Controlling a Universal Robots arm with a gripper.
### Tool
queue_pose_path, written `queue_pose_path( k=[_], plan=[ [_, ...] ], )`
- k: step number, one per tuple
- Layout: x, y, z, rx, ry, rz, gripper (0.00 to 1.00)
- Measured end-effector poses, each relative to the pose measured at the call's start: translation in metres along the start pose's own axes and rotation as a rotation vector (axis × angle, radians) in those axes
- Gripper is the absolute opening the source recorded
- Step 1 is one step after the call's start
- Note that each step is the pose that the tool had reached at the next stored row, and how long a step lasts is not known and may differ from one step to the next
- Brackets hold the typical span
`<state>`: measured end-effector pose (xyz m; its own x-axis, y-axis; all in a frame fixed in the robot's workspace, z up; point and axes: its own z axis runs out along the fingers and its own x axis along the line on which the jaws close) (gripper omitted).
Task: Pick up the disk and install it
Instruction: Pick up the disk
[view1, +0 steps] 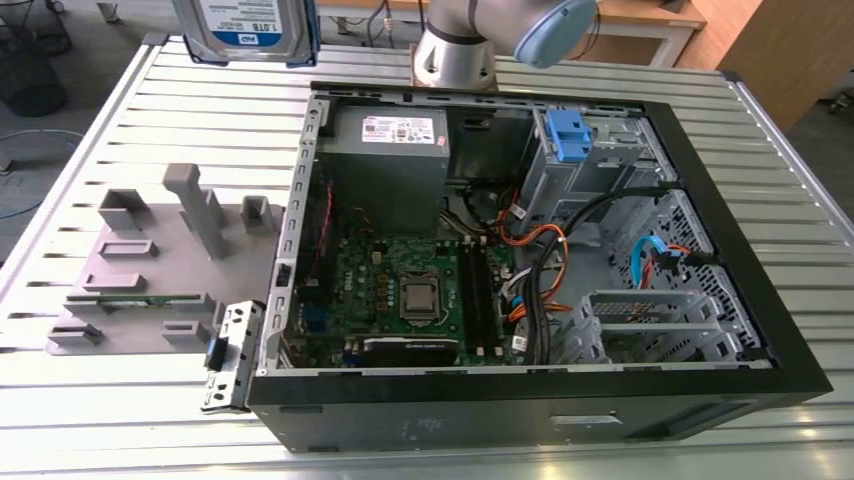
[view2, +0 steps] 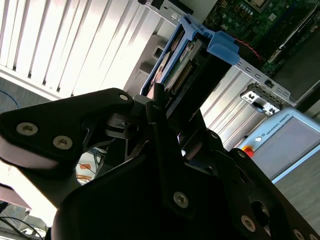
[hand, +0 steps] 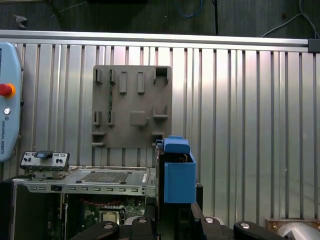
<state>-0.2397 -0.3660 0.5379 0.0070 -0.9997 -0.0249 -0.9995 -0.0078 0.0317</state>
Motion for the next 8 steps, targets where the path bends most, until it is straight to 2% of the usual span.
queue_pose_path(
  k=[8],
  plan=[
    [0.0000, -0.0053, -0.0002, 0.0000, 0.0000, 0.000, 0.35]
  ],
)
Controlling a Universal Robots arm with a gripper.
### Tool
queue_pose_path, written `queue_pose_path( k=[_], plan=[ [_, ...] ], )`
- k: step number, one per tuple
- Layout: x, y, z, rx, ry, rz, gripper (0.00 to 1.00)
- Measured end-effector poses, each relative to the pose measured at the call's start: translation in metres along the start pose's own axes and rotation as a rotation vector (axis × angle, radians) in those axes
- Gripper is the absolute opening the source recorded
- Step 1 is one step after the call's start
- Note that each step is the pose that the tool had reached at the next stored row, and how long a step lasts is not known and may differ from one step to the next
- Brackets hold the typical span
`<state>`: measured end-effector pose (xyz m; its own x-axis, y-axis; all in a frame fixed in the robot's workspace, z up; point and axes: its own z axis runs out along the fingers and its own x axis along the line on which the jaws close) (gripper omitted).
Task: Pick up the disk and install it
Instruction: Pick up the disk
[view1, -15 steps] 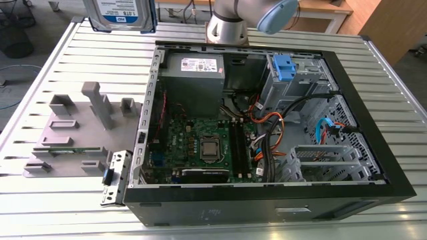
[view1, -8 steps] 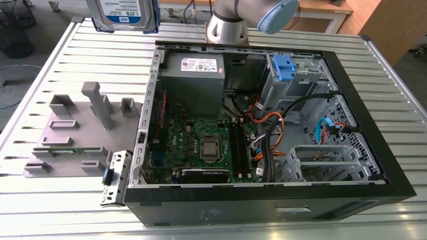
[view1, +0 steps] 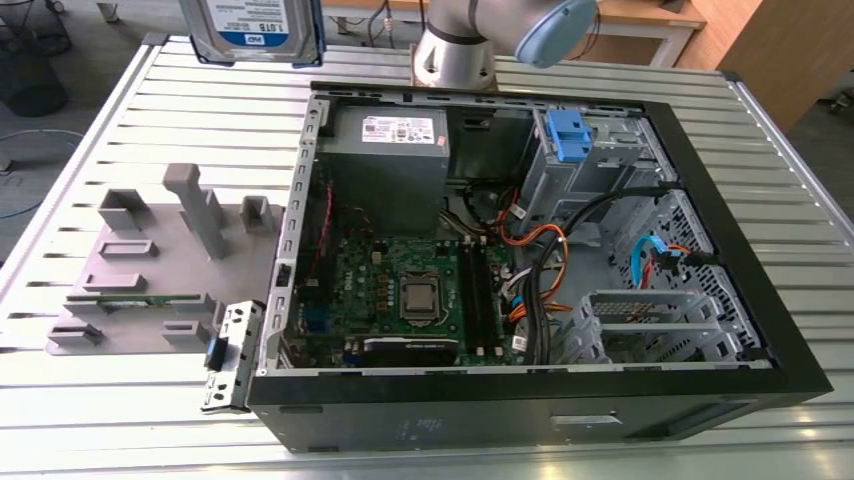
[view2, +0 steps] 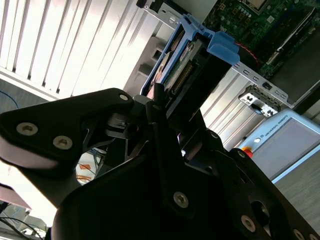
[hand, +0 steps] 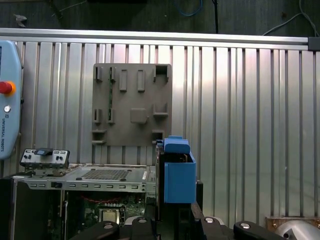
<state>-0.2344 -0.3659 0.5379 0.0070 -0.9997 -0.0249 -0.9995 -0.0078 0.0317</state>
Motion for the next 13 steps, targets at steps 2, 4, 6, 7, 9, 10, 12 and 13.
queue_pose_path(
  k=[2, 4, 6, 7, 9, 10, 12, 13],
  plan=[
    [0.0000, -0.0013, 0.0000, 0.0000, 0.0000, 0.000, 0.35],
    [0.0000, -0.0026, -0.0001, 0.0001, 0.0000, 0.000, 0.35],
    [0.0001, -0.0038, -0.0001, 0.0001, 0.0000, 0.000, 0.35],
    [0.0001, -0.0044, -0.0001, 0.0000, 0.0000, 0.000, 0.35],
    [0.0001, -0.0055, -0.0001, 0.0001, 0.0000, 0.000, 0.35],
    [0.0001, -0.0061, -0.0002, 0.0000, 0.0000, 0.000, 0.35],
    [0.0001, -0.0072, -0.0002, 0.0000, 0.0000, 0.000, 0.35],
    [0.0001, -0.0078, -0.0002, 0.0000, 0.0000, 0.000, 0.35]
  ],
)
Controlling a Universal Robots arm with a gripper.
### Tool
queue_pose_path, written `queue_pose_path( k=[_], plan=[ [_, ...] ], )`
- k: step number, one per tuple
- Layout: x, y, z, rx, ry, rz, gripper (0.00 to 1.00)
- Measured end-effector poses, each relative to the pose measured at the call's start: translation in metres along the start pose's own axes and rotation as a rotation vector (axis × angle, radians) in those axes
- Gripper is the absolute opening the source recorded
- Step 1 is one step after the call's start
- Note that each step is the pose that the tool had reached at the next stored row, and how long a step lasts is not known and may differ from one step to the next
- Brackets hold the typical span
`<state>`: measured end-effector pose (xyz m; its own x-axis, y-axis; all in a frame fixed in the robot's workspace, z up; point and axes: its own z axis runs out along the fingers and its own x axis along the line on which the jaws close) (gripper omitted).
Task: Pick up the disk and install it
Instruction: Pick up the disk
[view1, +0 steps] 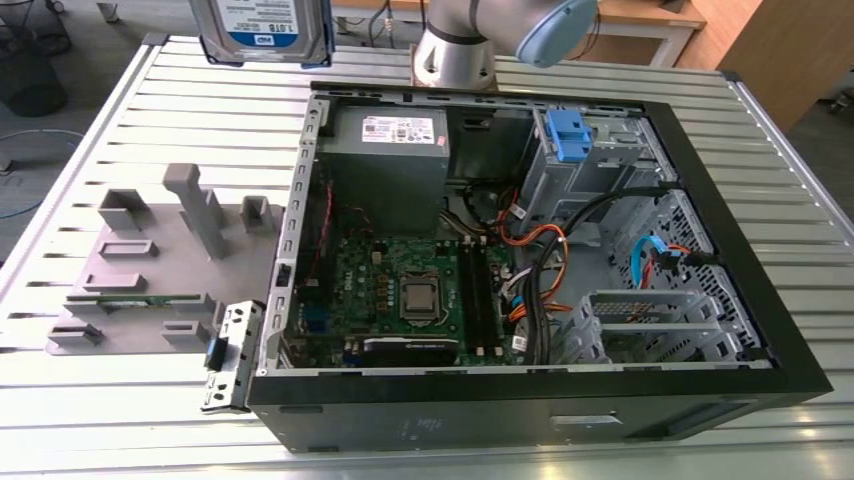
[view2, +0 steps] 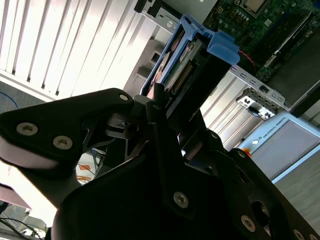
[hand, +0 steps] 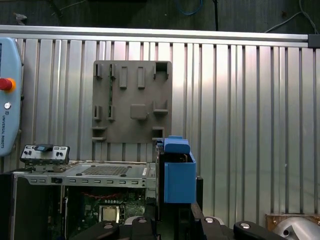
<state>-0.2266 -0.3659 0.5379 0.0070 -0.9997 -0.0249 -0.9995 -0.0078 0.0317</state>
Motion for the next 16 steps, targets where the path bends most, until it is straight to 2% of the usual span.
queue_pose_path(
  k=[16],
  plan=[
    [0.0000, -0.0081, -0.0002, 0.0000, 0.0000, 0.000, 0.35]
  ],
)
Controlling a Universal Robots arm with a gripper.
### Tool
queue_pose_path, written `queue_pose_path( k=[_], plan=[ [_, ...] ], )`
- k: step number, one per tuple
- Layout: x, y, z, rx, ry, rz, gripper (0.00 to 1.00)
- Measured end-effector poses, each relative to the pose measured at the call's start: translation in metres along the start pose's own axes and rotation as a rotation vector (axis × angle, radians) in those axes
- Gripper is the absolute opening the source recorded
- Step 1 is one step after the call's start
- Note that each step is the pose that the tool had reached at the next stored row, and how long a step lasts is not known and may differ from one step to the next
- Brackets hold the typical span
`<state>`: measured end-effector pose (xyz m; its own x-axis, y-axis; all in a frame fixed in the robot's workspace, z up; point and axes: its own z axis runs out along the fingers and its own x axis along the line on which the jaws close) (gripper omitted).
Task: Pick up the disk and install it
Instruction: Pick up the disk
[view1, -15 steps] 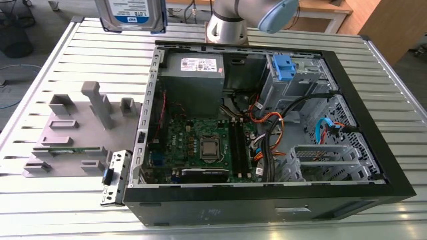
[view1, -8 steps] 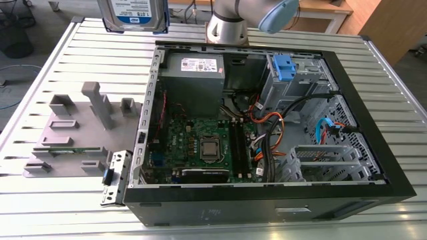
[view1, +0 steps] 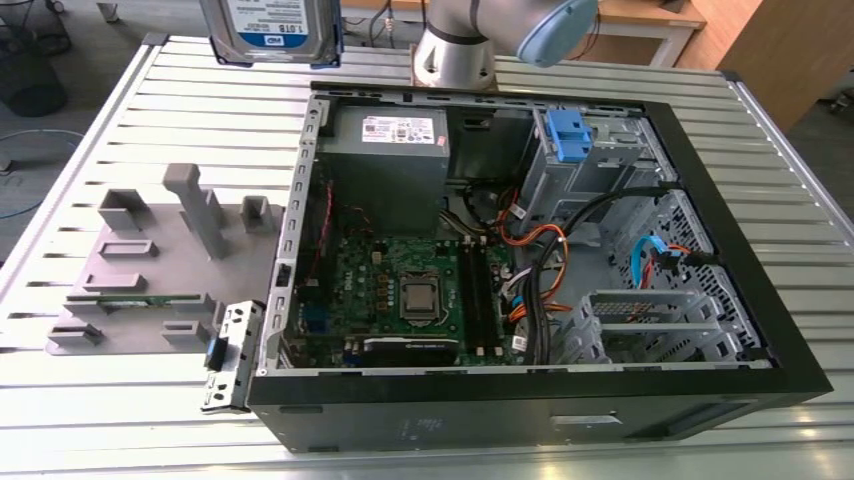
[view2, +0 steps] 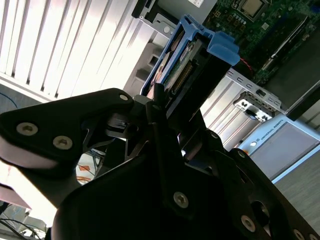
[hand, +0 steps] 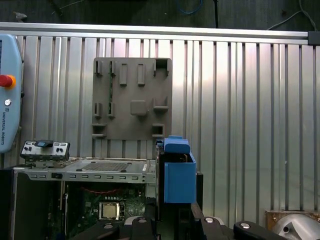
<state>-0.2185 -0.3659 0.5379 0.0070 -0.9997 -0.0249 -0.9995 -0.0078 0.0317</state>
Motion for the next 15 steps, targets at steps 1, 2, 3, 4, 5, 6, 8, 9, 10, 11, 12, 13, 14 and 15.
queue_pose_path(
  k=[1, 2, 3, 4, 5, 6, 8, 9, 10, 11, 12, 13, 14, 15],
  plan=[
    [0.0000, -0.0006, 0.0000, 0.0000, 0.0000, 0.000, 0.35],
    [0.0000, -0.0012, -0.0001, -0.0001, 0.0000, 0.000, 0.35],
    [0.0000, -0.0019, -0.0001, 0.0000, 0.0000, 0.000, 0.35],
    [0.0000, -0.0026, -0.0001, 0.0000, 0.0000, 0.000, 0.35],
    [0.0000, -0.0034, -0.0001, 0.0000, 0.0000, 0.000, 0.35],
    [0.0000, -0.0041, -0.0001, 0.0000, 0.0000, 0.000, 0.35],
    [0.0000, -0.0056, -0.0002, 0.0000, 0.0000, 0.000, 0.35],
    [0.0000, -0.0064, -0.0002, 0.0000, 0.0000, 0.000, 0.35],
    [0.0001, -0.0073, -0.0001, 0.0000, 0.0000, 0.000, 0.35],
    [0.0001, -0.0082, -0.0001, 0.0000, 0.0000, 0.000, 0.35],
    [0.0001, -0.0093, -0.0001, 0.0000, 0.0000, 0.000, 0.35],
    [0.0001, -0.0104, -0.0001, 0.0000, 0.0000, 0.000, 0.35],
    [0.0001, -0.0114, 0.0000, 0.0000, 0.0000, 0.000, 0.35],
    [0.0001, -0.0122, 0.0002, 0.0001, -0.0001, 0.000, 0.35]
  ],
)
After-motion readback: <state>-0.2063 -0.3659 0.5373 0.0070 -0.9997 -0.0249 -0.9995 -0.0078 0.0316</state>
